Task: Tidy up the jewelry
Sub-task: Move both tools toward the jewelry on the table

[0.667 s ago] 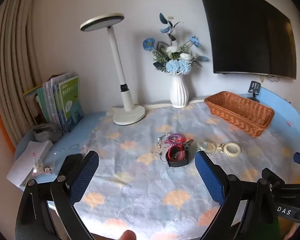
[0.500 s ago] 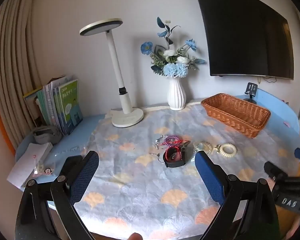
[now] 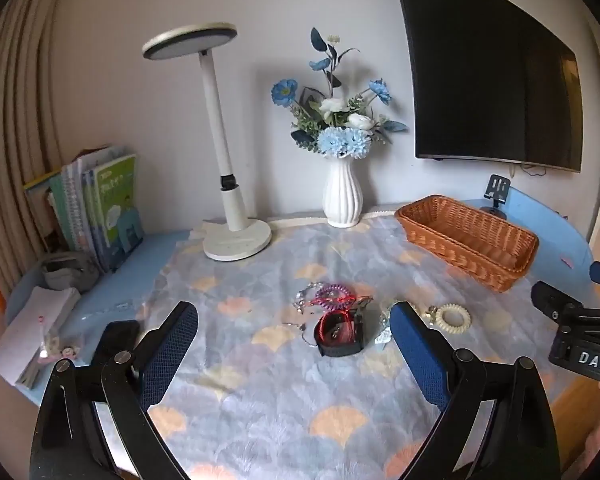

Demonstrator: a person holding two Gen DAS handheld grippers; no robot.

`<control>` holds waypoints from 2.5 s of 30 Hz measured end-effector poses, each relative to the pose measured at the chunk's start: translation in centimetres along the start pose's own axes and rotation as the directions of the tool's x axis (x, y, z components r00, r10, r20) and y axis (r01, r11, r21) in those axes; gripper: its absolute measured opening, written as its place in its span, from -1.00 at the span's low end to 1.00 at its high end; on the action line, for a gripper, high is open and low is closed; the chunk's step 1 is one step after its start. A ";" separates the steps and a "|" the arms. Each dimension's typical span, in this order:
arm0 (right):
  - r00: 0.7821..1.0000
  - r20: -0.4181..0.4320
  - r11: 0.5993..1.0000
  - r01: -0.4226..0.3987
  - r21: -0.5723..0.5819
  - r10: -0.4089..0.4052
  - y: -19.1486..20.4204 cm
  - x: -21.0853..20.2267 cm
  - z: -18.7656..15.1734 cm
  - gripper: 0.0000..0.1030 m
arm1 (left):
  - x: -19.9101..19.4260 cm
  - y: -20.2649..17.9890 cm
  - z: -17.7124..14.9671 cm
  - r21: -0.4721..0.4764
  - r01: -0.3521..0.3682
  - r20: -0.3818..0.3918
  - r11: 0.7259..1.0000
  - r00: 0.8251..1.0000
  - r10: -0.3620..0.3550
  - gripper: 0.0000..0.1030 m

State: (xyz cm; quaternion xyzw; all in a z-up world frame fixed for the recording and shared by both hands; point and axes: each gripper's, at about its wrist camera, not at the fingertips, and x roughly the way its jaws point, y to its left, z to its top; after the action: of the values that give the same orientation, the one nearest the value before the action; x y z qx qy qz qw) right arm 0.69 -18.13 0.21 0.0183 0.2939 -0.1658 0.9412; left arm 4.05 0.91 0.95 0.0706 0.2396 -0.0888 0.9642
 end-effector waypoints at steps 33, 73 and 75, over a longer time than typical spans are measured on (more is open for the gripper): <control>0.995 -0.100 0.997 0.024 0.071 -0.017 1.4 5.5 -0.7 0.91 | 9.1 2.5 -3.0 0.019 0.100 -0.201 0.995 0.975 -0.094 0.89; 0.989 -0.147 0.990 0.016 0.137 0.004 -0.6 6.8 -1.3 0.91 | 9.1 -0.3 -3.1 0.075 0.170 -0.209 0.983 0.966 -0.151 0.89; 0.989 -0.150 0.990 0.012 0.138 0.009 -0.7 6.9 -1.3 0.91 | 9.0 -0.3 -3.2 0.078 0.177 -0.206 0.981 0.966 -0.158 0.89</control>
State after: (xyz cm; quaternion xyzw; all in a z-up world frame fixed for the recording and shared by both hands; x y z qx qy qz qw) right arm 5.05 -20.65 -4.67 0.0958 0.3519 -0.1846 0.9127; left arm 10.36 -0.04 -6.12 0.1045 0.3353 -0.1737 0.9200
